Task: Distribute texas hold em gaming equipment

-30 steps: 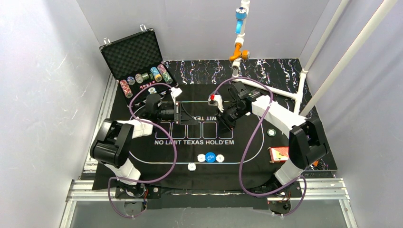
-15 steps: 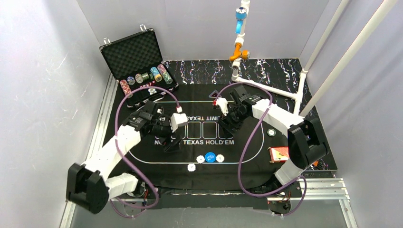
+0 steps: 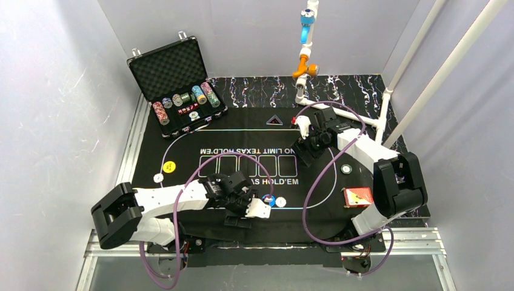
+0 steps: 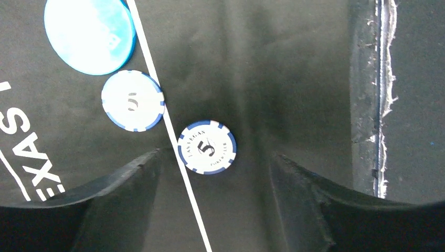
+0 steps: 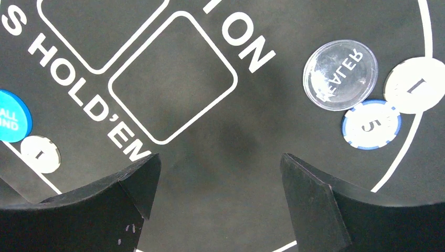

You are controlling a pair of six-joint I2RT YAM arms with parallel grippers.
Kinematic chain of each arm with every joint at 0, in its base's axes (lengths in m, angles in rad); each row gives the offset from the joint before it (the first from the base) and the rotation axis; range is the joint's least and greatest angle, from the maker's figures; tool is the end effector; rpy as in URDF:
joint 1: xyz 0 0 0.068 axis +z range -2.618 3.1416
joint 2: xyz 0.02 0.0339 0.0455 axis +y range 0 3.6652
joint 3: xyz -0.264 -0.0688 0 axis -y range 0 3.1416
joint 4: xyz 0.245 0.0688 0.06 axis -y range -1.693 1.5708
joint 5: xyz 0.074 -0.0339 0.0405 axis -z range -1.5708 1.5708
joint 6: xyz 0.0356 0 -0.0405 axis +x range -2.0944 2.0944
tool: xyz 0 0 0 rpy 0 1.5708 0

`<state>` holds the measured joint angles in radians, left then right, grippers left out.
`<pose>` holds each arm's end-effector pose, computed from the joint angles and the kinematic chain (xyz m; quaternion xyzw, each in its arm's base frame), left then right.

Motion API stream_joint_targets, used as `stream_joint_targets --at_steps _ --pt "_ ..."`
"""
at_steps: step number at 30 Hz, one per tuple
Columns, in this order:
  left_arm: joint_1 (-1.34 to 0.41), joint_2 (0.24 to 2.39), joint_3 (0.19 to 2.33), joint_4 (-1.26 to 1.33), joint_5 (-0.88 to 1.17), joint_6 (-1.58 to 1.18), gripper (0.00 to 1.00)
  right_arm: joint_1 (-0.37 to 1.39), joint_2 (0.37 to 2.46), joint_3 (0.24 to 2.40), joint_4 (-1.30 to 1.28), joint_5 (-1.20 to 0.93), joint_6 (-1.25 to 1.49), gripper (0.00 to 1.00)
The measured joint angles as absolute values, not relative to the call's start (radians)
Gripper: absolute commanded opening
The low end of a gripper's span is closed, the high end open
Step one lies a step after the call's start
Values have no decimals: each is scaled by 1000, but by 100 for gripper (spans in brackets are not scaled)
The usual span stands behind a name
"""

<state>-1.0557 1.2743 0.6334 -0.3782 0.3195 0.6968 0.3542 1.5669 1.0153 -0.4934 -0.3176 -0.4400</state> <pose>0.1044 -0.2071 0.1758 0.7576 0.5747 -0.1986 0.2373 0.2899 0.1191 0.2070 -0.4067 0.8634 0.1416 0.2629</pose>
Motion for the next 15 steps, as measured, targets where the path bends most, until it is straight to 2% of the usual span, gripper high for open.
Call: stream_joint_targets --at_steps 11,15 --pt "-1079 1328 633 -331 285 671 59 352 1558 1015 -495 -352 -440 91" --pt "-1093 1331 633 -326 264 677 54 349 1558 1015 -495 -360 -440 91"
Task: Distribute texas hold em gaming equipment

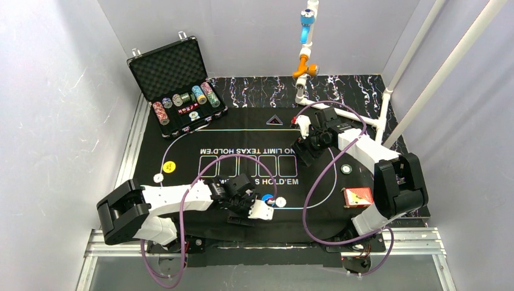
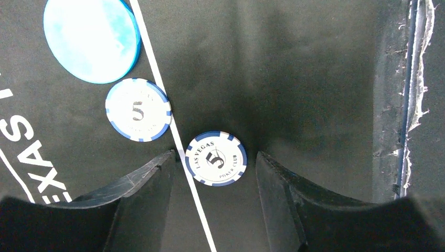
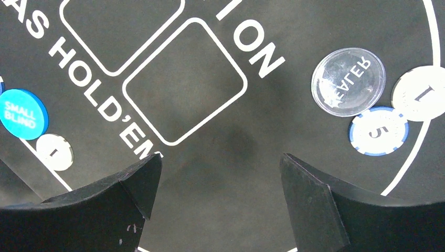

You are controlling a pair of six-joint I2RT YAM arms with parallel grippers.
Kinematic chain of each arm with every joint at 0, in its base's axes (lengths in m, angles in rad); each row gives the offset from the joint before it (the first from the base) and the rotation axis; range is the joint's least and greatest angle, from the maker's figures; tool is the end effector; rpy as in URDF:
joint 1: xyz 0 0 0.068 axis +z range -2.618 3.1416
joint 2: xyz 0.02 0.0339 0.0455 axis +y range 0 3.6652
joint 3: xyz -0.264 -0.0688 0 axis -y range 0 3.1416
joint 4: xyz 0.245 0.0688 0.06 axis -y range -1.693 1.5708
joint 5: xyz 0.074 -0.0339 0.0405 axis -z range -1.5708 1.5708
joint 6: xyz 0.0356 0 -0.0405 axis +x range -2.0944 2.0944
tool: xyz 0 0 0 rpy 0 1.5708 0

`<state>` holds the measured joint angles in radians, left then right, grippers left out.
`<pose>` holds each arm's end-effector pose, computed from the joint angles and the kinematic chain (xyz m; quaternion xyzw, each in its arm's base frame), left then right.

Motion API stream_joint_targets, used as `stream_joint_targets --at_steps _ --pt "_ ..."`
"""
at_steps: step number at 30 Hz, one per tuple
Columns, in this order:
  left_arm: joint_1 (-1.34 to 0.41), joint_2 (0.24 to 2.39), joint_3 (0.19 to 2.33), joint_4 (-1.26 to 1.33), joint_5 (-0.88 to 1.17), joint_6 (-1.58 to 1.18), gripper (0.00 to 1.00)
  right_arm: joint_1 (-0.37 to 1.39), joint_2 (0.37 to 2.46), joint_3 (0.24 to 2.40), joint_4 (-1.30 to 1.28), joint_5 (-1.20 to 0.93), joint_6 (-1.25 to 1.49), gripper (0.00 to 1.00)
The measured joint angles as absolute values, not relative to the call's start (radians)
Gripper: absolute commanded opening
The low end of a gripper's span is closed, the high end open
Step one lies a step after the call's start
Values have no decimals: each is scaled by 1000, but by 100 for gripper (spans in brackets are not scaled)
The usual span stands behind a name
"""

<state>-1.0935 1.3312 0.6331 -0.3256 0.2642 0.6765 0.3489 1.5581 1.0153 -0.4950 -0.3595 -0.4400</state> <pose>0.1020 -0.2174 0.1659 0.7612 0.5769 -0.1795 0.2357 0.2889 0.1184 0.2099 -0.4082 0.8582 0.1605 0.2667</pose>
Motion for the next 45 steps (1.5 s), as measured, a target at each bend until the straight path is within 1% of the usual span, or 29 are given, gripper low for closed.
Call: stream_joint_targets --at_steps 3,10,15,18,19,27,30,38,45 --pt "-1102 1333 633 -321 247 681 50 347 1558 1015 -495 -364 -440 91" --pt "-1153 1333 633 -321 208 703 46 346 1558 1015 -497 -370 -440 90" --pt "-1169 1332 630 -321 197 709 45 340 1558 1015 -498 -374 -440 90" --pt "-1170 1328 627 -319 195 710 50 339 1558 1015 -498 -377 -441 90" --pt "-1170 1328 626 -319 194 711 50 339 1558 1015 -498 -377 -441 90" --pt "-1176 1320 616 -310 181 714 34 336 1558 1015 -498 -385 -441 89" --pt "-1177 1319 616 -311 179 712 30 336 1558 1015 -498 -387 -441 89" --pt "-1178 1317 651 -424 197 669 30 335 1558 1015 -498 -390 -441 89" --pt "-1153 1243 689 -553 254 619 26 335 1558 1015 -498 -393 -442 89"
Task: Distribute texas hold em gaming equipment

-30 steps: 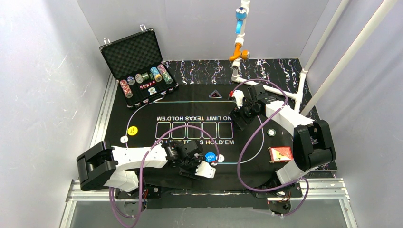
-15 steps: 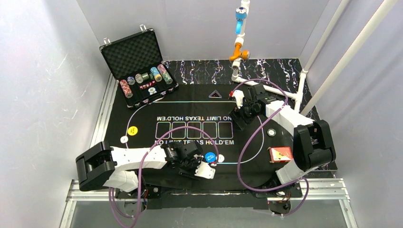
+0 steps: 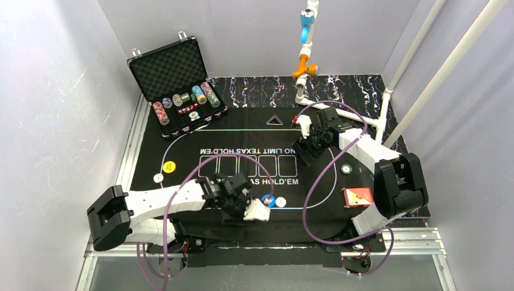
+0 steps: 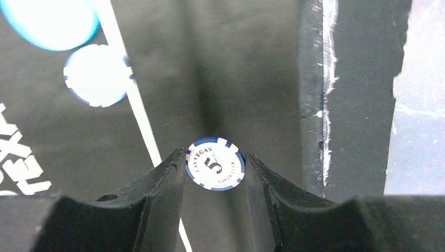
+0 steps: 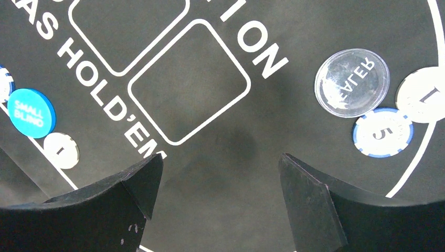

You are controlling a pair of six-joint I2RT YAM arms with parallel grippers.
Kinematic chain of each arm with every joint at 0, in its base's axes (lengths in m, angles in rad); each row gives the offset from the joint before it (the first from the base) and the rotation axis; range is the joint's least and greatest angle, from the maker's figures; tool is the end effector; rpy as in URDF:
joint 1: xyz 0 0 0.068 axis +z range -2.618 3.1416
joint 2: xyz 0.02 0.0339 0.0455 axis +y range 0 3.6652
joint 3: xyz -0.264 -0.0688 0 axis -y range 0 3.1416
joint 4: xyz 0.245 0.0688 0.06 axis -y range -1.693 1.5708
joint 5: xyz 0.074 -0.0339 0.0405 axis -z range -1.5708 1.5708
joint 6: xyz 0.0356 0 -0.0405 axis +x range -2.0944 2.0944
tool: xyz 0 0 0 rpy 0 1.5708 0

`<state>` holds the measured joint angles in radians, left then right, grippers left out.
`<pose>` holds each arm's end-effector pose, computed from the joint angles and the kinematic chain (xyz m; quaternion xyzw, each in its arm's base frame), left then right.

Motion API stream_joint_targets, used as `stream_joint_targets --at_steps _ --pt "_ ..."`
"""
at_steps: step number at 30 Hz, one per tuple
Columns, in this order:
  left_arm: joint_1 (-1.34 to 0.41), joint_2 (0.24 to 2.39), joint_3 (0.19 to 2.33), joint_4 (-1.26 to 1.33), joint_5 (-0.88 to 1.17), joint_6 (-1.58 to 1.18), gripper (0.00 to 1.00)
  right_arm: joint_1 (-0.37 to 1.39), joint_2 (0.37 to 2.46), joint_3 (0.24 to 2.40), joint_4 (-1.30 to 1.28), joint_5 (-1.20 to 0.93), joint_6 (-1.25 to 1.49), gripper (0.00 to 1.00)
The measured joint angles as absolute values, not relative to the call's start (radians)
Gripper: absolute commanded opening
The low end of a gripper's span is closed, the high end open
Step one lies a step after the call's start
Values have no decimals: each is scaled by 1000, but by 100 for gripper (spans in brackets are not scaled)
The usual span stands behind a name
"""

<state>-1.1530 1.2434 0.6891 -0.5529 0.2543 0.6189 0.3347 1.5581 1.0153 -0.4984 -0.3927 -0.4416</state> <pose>0.0825 -0.2079 0.1885 0.7661 0.5881 -0.1792 0.1872 0.2897 0.1152 0.2101 -0.4055 0.8569 0.1743 0.2664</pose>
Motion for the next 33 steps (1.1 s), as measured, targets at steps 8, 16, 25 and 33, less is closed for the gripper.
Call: stream_joint_targets --at_steps 8,16,25,33 --pt "-593 1258 919 -701 424 542 22 334 1558 1016 -499 -396 -442 89" --pt "15 1378 1069 -848 477 573 19 334 1558 1016 -500 -397 -442 89" --pt "339 1435 1132 -859 377 525 20 333 1559 1015 -503 -400 -444 88" --pt "392 1433 1025 -752 249 497 21 333 1576 1019 -529 -398 -444 88"
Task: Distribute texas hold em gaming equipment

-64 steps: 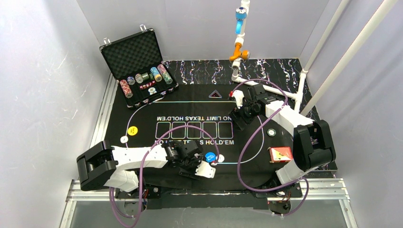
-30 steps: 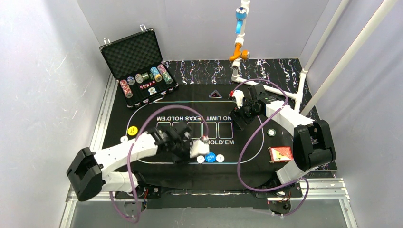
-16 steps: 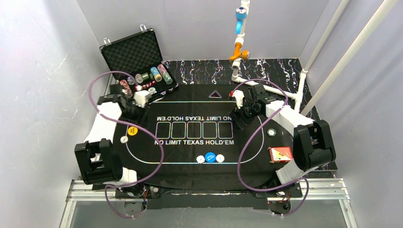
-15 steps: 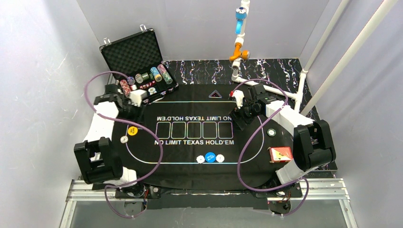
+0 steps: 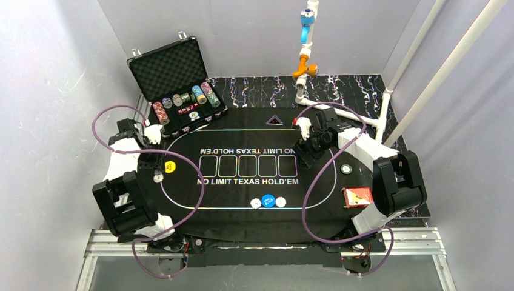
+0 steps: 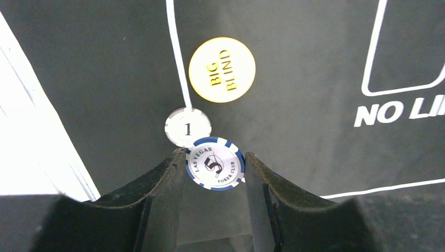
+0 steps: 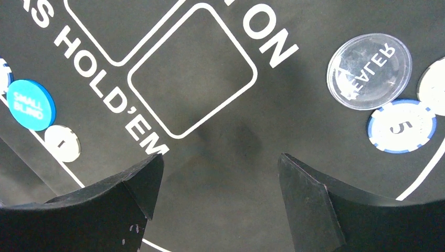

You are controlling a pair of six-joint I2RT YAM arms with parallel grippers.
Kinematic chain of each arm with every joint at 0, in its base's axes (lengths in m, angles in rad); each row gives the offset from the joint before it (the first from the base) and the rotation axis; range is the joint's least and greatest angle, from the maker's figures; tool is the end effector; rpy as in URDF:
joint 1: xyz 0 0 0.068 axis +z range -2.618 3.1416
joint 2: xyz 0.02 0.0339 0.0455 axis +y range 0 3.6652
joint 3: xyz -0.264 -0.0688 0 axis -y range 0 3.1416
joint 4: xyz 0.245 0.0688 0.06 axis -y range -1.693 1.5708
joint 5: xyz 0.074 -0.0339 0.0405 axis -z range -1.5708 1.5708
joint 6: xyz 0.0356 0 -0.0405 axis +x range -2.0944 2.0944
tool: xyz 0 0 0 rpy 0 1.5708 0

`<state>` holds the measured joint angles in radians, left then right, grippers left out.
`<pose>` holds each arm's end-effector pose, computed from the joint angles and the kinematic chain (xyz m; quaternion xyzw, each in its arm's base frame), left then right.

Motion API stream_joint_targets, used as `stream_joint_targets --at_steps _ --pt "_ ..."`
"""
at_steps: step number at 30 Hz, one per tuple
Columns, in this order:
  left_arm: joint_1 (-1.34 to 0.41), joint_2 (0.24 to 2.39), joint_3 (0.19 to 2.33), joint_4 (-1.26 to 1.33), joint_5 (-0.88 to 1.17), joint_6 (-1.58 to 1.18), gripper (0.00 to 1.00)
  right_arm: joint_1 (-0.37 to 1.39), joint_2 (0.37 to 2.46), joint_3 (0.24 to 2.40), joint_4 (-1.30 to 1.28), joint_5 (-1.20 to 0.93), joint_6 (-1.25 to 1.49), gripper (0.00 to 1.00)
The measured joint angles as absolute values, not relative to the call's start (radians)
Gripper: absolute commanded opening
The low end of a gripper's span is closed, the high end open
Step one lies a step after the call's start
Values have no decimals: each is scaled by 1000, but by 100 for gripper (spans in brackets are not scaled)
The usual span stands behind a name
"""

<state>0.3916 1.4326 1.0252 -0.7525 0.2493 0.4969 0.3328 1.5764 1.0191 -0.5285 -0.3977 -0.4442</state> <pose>0.2582 0.0971 0.2335 0.0764 0.9687 -0.0229 0.2351 0.2894 0.1146 0.2043 -0.4044 0.8627 0.1784 0.2457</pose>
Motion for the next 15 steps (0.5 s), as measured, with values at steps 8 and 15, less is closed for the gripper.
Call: stream_joint_targets --at_steps 8,15 --pt "429 1485 962 -628 190 522 22 333 1582 1019 -561 -343 -479 89" --pt "463 1606 985 -564 189 540 26 330 1618 1046 -624 -305 -505 89"
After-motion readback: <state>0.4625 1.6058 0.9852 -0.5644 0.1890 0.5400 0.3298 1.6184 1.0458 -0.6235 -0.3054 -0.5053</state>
